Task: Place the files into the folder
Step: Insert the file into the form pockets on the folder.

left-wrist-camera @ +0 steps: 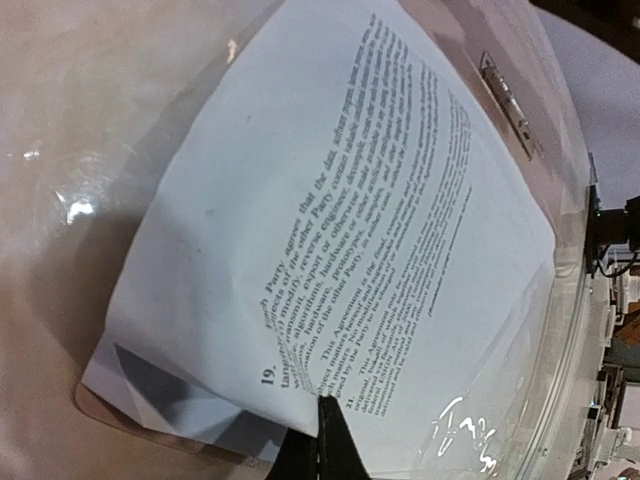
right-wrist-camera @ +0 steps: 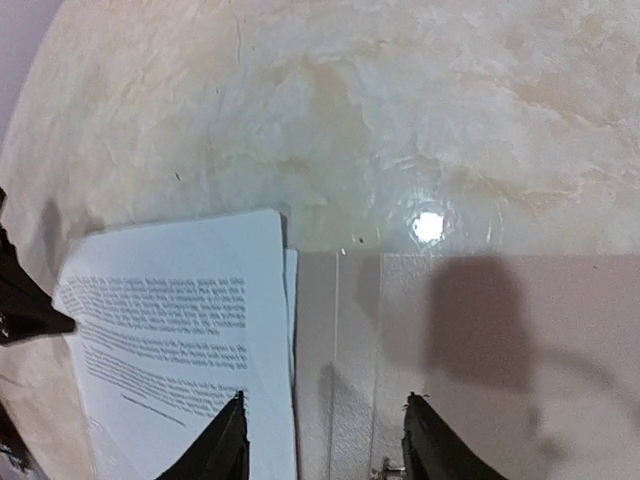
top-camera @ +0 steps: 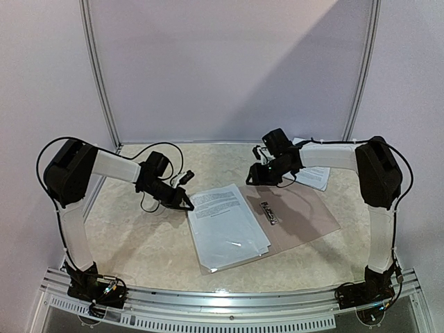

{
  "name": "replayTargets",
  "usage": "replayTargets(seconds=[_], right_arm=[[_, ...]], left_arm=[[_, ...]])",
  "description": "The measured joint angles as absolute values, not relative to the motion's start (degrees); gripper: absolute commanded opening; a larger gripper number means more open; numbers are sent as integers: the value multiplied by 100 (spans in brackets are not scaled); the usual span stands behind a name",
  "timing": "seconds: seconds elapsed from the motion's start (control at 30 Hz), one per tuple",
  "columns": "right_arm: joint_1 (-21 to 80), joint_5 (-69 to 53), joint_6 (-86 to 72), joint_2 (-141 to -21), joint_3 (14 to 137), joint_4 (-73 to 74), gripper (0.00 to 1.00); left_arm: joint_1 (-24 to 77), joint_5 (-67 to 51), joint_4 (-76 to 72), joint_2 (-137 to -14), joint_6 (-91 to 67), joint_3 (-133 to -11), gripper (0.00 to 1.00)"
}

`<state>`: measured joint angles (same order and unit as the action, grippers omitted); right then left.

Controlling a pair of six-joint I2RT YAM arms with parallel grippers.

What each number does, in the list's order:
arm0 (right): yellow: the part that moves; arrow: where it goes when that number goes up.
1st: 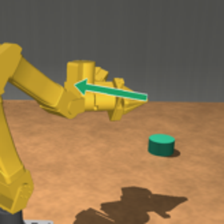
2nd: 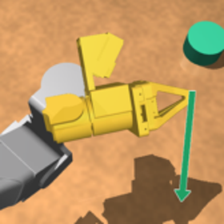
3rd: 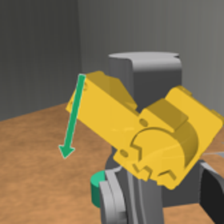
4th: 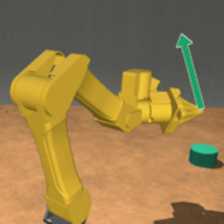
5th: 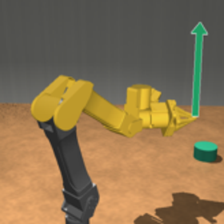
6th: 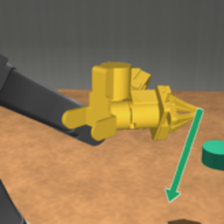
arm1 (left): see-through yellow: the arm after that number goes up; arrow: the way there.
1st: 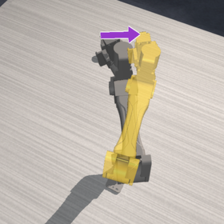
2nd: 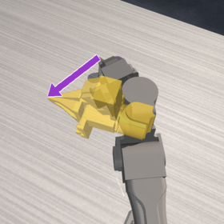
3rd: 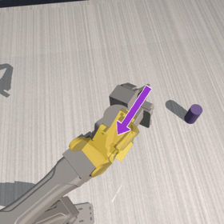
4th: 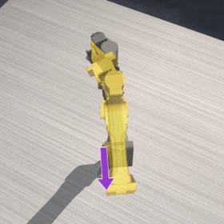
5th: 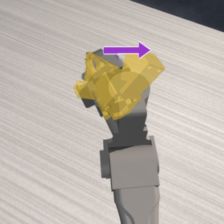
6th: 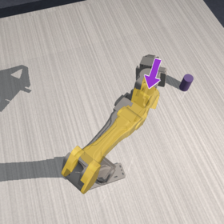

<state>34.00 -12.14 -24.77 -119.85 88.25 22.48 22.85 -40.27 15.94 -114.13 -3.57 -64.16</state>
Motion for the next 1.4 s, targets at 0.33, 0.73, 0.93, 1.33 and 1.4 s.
replayTargets(seconds=[0.33, 0.73, 0.93, 1.33, 1.4], right_arm=[[3881, -325, -1627, -11749, 8193, 3479, 57], [3931, 117, -1619, -11708, 8079, 3500, 52], [4086, 578, -1645, -11695, 8058, 3640, 56], [4119, 913, -1824, -11544, 7828, 3817, 43], [4119, 834, -1868, -11511, 7756, 3736, 39]], left_arm=[[2329, -3726, 2001, -11413, 121, -6598, 0], [2576, -3542, 2491, -11472, 687, -6952, 0], [2679, -3509, 2685, -11598, 915, -7054, 0], [2790, -3411, 2805, -11627, 1232, -7107, 0], [2812, -3400, 2832, -11629, 1291, -7131, 0]])
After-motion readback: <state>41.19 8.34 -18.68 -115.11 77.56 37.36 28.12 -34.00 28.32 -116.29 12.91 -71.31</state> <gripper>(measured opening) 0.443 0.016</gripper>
